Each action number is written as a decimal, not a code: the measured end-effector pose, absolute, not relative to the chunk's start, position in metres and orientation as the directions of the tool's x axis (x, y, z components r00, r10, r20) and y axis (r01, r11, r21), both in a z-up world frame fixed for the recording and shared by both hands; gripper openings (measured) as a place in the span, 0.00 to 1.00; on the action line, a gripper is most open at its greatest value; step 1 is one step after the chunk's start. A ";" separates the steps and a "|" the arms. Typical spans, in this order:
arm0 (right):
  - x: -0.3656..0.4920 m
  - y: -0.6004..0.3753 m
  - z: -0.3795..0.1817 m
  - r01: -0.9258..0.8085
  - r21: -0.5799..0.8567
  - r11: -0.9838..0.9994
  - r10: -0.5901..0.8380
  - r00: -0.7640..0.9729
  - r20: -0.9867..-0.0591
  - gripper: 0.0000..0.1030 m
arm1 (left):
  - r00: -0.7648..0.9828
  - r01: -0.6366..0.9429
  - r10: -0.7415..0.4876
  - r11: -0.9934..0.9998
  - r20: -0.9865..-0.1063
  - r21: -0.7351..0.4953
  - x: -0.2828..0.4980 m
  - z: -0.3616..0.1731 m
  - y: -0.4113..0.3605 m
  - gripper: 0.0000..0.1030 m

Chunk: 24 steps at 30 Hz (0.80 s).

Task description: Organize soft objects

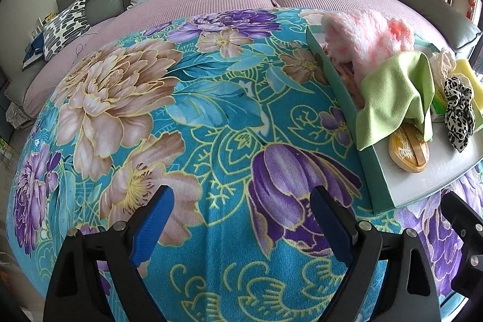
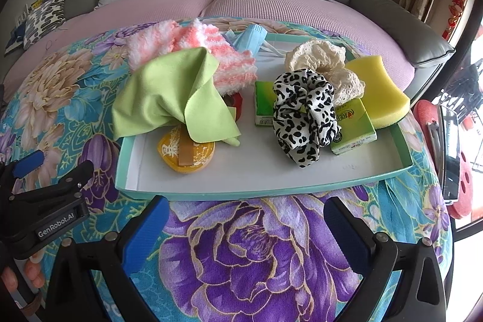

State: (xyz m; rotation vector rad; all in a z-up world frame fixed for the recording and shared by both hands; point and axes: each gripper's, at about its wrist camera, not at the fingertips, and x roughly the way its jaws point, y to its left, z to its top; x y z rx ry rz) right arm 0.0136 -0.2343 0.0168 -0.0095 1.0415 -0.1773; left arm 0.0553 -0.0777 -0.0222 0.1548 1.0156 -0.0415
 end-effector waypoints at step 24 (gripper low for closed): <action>0.018 -0.235 0.009 0.145 -0.093 0.985 -0.152 0.478 -0.865 1.00 | 0.514 0.104 0.052 0.987 -0.856 0.122 0.056 -0.026 -0.078 0.89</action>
